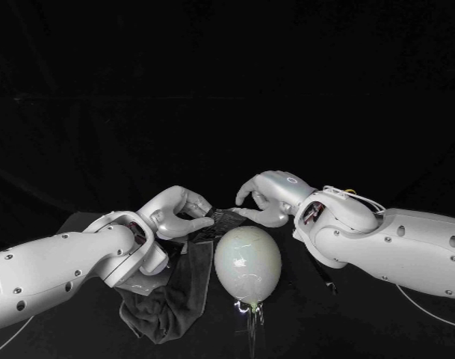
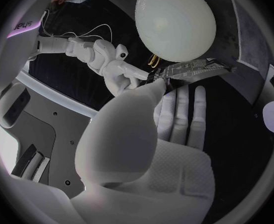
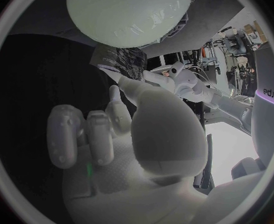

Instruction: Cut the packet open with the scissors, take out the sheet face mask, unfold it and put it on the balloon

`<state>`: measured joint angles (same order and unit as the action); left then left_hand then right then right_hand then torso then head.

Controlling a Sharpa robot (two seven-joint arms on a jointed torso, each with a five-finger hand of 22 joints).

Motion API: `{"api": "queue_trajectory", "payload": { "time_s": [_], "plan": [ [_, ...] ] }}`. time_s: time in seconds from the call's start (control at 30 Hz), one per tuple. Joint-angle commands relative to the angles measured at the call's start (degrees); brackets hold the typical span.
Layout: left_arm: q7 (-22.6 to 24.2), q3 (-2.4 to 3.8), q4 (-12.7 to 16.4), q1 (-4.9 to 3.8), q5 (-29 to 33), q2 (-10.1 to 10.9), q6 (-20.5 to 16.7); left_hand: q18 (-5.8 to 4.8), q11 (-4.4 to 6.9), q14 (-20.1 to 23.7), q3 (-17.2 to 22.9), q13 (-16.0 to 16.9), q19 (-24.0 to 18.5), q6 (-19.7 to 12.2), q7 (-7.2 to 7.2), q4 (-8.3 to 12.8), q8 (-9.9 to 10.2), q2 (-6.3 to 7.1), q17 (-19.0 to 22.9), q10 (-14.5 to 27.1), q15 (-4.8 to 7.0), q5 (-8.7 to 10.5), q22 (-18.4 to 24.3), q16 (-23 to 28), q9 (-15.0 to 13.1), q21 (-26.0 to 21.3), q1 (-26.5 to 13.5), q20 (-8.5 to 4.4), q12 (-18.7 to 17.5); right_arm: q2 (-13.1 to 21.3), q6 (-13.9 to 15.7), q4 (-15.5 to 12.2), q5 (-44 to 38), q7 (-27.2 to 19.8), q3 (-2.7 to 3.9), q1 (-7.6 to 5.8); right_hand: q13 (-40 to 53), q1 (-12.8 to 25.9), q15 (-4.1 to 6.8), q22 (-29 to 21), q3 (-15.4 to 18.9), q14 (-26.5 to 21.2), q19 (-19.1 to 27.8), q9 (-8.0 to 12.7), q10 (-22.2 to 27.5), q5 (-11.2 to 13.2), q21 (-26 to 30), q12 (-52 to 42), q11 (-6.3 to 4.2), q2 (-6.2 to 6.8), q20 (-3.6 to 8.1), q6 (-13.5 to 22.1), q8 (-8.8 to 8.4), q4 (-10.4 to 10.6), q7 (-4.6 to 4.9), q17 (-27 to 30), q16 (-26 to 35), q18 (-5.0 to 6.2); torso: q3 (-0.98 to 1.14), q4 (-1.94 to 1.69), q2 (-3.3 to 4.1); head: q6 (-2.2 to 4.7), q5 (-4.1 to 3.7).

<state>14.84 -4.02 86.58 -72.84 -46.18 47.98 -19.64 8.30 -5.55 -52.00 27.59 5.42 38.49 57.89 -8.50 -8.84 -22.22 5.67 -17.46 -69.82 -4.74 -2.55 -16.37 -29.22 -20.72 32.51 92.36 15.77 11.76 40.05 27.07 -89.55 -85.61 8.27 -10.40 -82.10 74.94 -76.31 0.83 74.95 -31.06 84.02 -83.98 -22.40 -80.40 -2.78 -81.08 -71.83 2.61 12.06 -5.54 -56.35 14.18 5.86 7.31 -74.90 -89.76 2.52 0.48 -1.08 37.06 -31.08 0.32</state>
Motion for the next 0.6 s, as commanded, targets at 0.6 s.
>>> {"api": "queue_trajectory", "payload": {
  "time_s": [0.6],
  "plan": [
    [0.9,0.08,0.7,-0.09,0.5,-0.2,-0.5,0.87,0.04,-0.1,0.4,0.1,-0.5,0.3,-0.14,0.1,-0.3,-0.50,0.1,-0.5,-0.11,-0.19,-0.1,-0.2,-3.1,0.2,-0.3,0.02,0.3,-1.7,-2.4,1.2,-4.5,3.0,-0.15,0.40,4.0,-0.2,0.47,12.7,1.3,6.0,-2.3,0.0,-0.7,0.0,-0.5,-1.0,-0.12,0.93,0.68,-0.8,0.55,0.0,-0.10,-15.0,-0.2,-0.74,-0.01,-0.03,0.01,0.02,-0.10]
  ]
}}
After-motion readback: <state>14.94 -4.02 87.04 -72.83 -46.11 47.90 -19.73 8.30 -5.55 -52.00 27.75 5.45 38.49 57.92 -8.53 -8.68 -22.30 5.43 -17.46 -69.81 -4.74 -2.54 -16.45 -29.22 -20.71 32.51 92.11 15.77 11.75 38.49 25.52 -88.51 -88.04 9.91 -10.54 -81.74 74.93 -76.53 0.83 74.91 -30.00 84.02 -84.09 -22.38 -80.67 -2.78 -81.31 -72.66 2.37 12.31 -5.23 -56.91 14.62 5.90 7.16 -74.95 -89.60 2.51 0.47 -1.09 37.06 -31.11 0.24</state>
